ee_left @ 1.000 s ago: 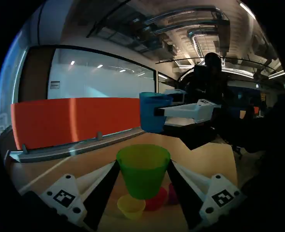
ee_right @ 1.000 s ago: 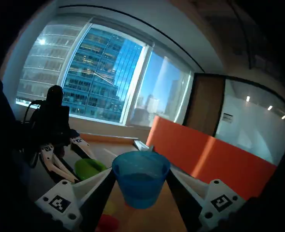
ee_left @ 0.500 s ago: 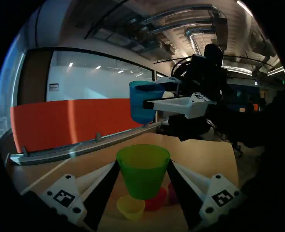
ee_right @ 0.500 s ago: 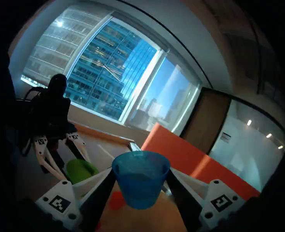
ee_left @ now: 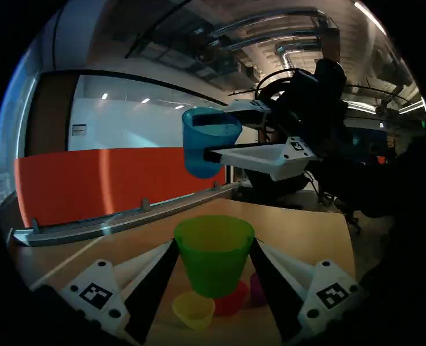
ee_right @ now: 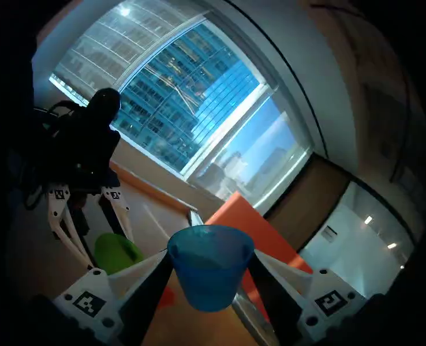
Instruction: Pour water
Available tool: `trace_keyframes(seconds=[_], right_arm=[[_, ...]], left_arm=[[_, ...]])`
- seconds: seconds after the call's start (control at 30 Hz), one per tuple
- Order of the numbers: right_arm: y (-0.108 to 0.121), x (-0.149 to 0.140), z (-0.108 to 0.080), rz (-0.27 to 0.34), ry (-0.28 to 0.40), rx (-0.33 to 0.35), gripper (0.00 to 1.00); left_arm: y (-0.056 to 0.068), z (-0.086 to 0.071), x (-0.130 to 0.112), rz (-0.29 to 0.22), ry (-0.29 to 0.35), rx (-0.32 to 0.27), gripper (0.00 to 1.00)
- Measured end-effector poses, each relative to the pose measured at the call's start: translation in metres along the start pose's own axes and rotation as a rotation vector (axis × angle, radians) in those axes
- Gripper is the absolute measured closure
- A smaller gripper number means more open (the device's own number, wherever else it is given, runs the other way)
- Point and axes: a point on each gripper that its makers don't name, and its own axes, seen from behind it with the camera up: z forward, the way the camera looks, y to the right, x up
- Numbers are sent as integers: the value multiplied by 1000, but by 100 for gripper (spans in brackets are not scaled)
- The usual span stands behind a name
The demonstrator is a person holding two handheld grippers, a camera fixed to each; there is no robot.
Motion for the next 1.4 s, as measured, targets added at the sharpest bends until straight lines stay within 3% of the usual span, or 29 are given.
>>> trace_keyframes(seconds=[0.3,0.7,1.4], right_arm=[[3,2,5,-126,-14,-9,10],[14,5,8,-237,-35,-20,10],[26,0,10,-386,-71,-40,11]], left_arm=[[1,1,4,-1,6,-6,13],[2,3,6,0,7,-13,14],[9,6,7,10,0,-26,14]])
